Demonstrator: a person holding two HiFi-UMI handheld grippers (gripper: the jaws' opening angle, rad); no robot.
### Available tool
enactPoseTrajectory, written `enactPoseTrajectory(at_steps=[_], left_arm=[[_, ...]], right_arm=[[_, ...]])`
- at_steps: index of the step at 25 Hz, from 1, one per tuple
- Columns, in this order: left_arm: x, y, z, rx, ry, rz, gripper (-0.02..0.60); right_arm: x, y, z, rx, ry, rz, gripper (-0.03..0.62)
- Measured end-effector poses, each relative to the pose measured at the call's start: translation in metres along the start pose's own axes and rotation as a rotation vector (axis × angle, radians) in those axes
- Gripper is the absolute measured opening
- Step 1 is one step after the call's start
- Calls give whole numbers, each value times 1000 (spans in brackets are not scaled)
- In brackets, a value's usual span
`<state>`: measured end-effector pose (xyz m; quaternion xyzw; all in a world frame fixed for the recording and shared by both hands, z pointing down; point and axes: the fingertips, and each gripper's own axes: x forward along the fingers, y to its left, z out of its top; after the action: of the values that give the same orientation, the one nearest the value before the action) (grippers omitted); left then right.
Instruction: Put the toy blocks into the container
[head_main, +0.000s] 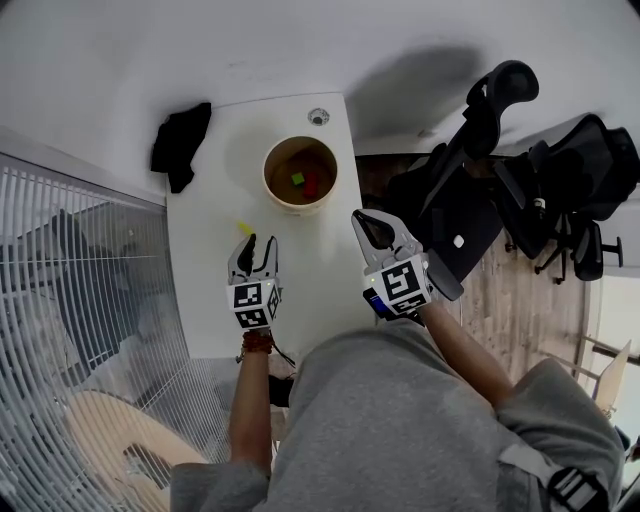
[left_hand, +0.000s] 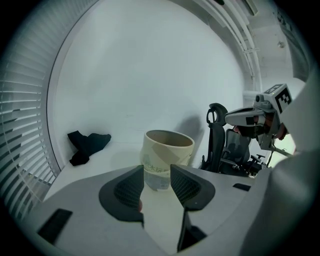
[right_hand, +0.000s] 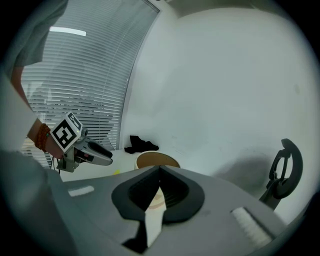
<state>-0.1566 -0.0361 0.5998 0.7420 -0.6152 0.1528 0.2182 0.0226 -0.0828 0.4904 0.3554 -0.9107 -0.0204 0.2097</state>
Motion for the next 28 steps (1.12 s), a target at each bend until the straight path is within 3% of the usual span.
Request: enactPoseTrajectory(at_steps=[9, 28], left_arm=[[4, 35, -38, 7, 52, 116, 170], [51, 67, -106, -186, 227, 207, 170]], right_arm=[[5, 15, -5, -22, 21, 27, 11], [6, 7, -11, -5, 50, -4, 11]])
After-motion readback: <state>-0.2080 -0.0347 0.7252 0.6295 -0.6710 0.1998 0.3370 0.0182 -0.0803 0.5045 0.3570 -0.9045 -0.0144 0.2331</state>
